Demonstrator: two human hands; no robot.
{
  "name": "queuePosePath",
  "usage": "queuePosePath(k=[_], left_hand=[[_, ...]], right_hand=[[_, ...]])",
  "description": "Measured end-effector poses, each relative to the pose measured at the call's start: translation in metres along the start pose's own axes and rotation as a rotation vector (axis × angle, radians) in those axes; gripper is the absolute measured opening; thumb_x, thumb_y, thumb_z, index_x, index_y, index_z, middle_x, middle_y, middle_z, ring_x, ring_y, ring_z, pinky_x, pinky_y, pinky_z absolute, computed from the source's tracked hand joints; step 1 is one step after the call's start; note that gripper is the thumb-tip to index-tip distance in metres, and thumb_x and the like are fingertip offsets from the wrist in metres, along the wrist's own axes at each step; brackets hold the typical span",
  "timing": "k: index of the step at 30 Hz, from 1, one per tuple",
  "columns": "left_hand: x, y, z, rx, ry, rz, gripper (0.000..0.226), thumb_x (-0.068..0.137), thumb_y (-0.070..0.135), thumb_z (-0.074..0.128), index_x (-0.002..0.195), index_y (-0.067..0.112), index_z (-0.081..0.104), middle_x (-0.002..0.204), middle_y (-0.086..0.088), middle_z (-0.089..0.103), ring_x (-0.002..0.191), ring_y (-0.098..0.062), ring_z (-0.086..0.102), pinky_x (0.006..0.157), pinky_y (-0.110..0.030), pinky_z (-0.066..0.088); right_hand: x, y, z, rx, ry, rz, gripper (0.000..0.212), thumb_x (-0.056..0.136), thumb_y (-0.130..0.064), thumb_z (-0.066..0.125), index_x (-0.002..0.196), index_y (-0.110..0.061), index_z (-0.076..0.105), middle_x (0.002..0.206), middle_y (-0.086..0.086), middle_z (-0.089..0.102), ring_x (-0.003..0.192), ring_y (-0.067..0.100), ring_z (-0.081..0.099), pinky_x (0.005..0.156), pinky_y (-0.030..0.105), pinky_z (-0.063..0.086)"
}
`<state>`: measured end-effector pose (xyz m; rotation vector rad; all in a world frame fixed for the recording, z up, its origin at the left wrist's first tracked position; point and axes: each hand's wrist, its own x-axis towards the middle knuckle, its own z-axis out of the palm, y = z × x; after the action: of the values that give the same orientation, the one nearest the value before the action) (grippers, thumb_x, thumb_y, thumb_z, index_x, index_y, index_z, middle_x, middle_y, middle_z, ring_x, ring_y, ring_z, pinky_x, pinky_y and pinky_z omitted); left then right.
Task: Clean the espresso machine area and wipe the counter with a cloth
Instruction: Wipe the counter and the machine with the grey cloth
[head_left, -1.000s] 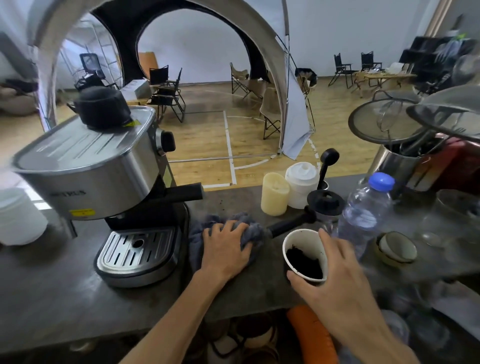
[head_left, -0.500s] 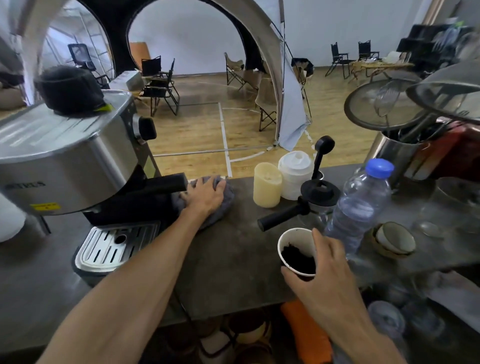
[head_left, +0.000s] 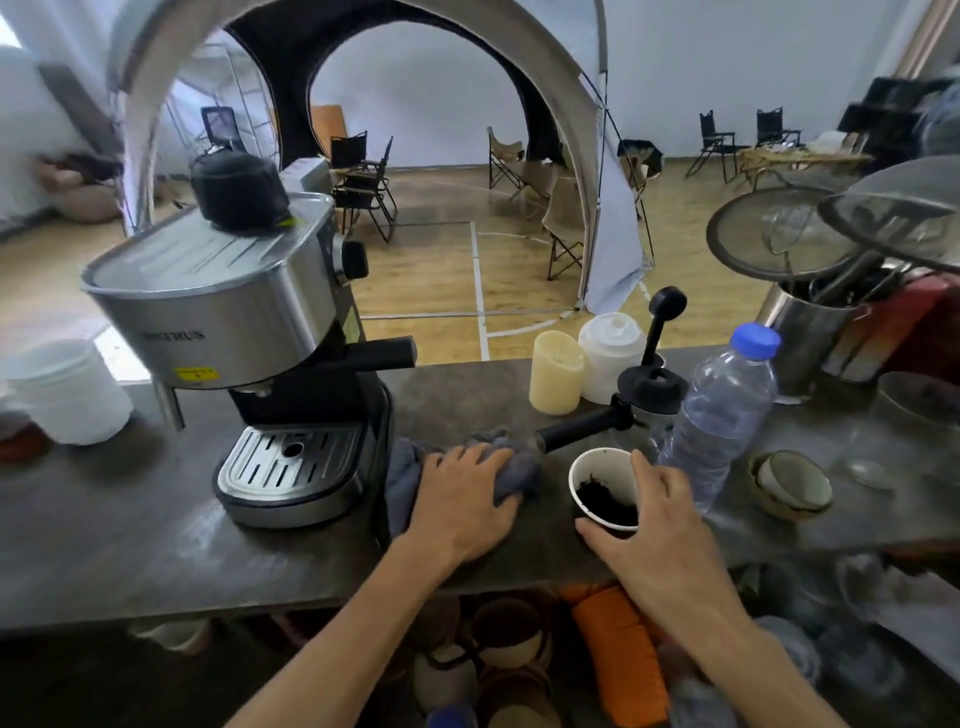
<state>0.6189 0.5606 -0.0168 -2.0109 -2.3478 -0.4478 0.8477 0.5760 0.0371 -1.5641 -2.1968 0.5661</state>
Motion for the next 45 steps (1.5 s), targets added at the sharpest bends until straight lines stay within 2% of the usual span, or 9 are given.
queuePosePath(k=[4,9,13,17,20,24,28,40,45], left_hand=[[-0.008,0.005,0.007,0.039,0.081,-0.051,0.048,0.09,0.046,0.044,0.136,0.038,0.037,0.143,0.007,0.047,0.125,-0.02,0.047,0.104,-0.045,0.038],[0.06,-0.015,0.003,0.052,0.033,-0.275,0.048,0.097,0.032,0.043,0.144,0.031,0.034,0.149,-0.004,0.037,0.136,-0.033,0.032,0.114,-0.056,0.022],[0.119,-0.046,0.0,0.136,0.076,-0.418,0.041,0.096,0.028,0.048,0.136,0.02,0.041,0.14,-0.012,0.043,0.123,-0.034,0.044,0.104,-0.046,0.034],[0.156,-0.052,-0.002,0.036,0.073,-0.692,0.041,0.095,0.014,0.053,0.135,0.012,0.042,0.14,-0.018,0.037,0.122,-0.036,0.044,0.101,-0.047,0.034],[0.169,-0.052,-0.006,-0.017,0.016,-0.781,0.045,0.093,0.012,0.053,0.136,0.009,0.041,0.14,-0.021,0.037,0.125,-0.038,0.04,0.101,-0.05,0.034],[0.138,-0.043,-0.001,0.101,0.006,-0.476,0.032,0.097,0.026,0.046,0.127,0.014,0.048,0.13,-0.018,0.05,0.116,-0.038,0.051,0.096,-0.048,0.039],[0.085,-0.026,-0.005,0.079,0.055,-0.232,0.029,0.096,0.028,0.047,0.123,0.02,0.051,0.122,-0.013,0.057,0.107,-0.034,0.056,0.09,-0.044,0.043],[-0.068,0.024,-0.017,-0.054,0.059,0.055,0.046,0.09,0.034,0.053,0.135,0.028,0.053,0.133,0.005,0.058,0.117,-0.015,0.055,0.1,-0.029,0.041],[-0.111,0.043,-0.047,-0.29,-0.029,0.194,0.045,0.083,0.019,0.056,0.127,0.028,0.062,0.127,0.011,0.061,0.115,-0.007,0.057,0.099,-0.028,0.042]], right_hand=[[0.002,-0.002,-0.002,0.001,-0.001,0.008,0.094,0.078,-0.055,0.074,0.152,-0.023,0.026,0.136,-0.003,0.036,0.119,0.018,0.05,0.091,0.029,0.045],[0.002,0.0,-0.001,0.015,-0.006,0.021,0.096,0.077,-0.056,0.074,0.153,-0.027,0.024,0.133,-0.008,0.034,0.118,0.014,0.049,0.09,0.027,0.045],[0.004,0.0,0.002,0.028,-0.015,0.036,0.098,0.076,-0.057,0.073,0.154,-0.032,0.02,0.135,-0.013,0.031,0.117,0.008,0.046,0.081,0.018,0.034],[0.007,0.0,0.003,0.049,0.002,0.058,0.099,0.073,-0.057,0.075,0.154,-0.032,0.024,0.138,-0.014,0.033,0.118,0.007,0.048,0.079,0.017,0.031],[0.007,0.002,0.003,0.065,0.011,0.041,0.099,0.072,-0.058,0.075,0.153,-0.033,0.024,0.132,-0.016,0.032,0.104,0.0,0.04,0.081,0.017,0.031],[0.005,0.006,0.004,0.05,0.004,0.003,0.097,0.075,-0.059,0.072,0.152,-0.033,0.021,0.123,-0.019,0.026,0.103,0.001,0.038,0.081,0.017,0.033],[0.007,0.007,0.001,0.039,-0.017,-0.017,0.097,0.075,-0.055,0.075,0.154,-0.027,0.025,0.135,-0.011,0.035,0.116,0.014,0.051,0.086,0.026,0.043],[0.008,0.01,-0.011,0.149,-0.033,-0.045,0.093,0.075,-0.045,0.08,0.151,-0.02,0.034,0.14,0.001,0.043,0.127,0.02,0.046,0.098,0.032,0.039],[0.019,-0.011,-0.029,0.234,0.011,-0.069,0.07,0.068,-0.042,0.084,0.129,-0.02,0.057,0.115,-0.001,0.057,0.104,0.017,0.052,0.086,0.029,0.04]])
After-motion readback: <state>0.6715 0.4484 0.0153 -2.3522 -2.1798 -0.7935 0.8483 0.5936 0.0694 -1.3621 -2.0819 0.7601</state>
